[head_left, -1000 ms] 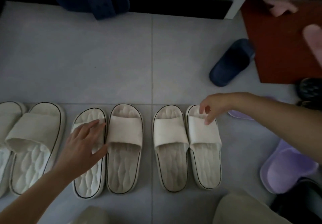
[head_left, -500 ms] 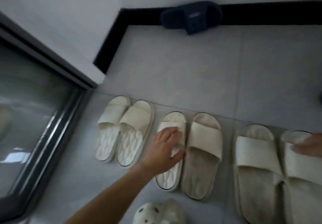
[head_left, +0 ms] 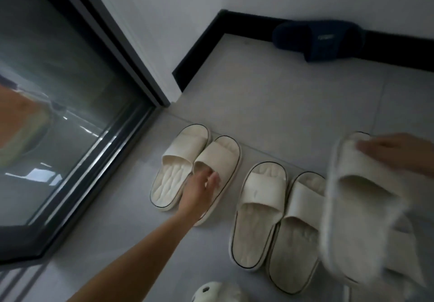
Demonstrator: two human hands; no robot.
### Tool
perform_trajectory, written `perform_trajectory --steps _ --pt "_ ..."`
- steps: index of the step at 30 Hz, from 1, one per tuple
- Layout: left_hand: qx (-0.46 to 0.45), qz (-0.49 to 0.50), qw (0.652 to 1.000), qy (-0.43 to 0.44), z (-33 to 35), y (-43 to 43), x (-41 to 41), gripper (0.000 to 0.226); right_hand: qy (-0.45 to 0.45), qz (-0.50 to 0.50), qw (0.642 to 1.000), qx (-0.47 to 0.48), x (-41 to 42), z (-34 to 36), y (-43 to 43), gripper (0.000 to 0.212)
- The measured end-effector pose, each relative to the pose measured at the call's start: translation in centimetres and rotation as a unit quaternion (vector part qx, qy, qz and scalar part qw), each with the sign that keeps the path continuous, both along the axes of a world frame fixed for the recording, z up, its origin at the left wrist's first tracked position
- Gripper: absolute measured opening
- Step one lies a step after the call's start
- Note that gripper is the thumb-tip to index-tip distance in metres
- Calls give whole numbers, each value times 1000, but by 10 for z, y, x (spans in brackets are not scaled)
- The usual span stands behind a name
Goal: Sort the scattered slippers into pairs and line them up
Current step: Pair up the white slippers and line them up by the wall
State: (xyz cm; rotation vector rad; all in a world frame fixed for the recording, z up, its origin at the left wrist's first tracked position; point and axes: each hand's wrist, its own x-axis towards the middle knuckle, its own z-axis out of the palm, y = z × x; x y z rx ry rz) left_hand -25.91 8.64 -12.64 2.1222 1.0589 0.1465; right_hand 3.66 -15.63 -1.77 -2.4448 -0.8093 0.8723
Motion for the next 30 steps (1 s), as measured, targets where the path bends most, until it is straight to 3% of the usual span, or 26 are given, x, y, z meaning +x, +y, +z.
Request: perform_trajectory --steps 3,4,7,12,16,20,26,30 --pt "-158 98 983 -6 1 9 29 26 -6 50 999 15 -27 1 57 49" --pt "-165 106 981 4 1 14 33 28 7 66 997 36 -32 -4 73 43" --pt "-122 131 984 -20 16 19 22 38 43 88 993 62 -43 -6 112 39" --pt "23 171 981 -84 52 24 -38 39 92 88 989 74 -60 -29 167 41" --pt "0 257 950 -177 71 57 -62 40 87 102 989 62 -90 -57 212 28" --pt "13 304 930 -208 71 77 -75 42 51 116 992 14 -114 -90 241 21" --pt "4 318 918 -237 69 87 -79 41 66 62 996 1 -125 -120 251 23" --pt "-16 316 912 -262 72 83 -71 40 56 93 994 -5 -127 -127 245 27"
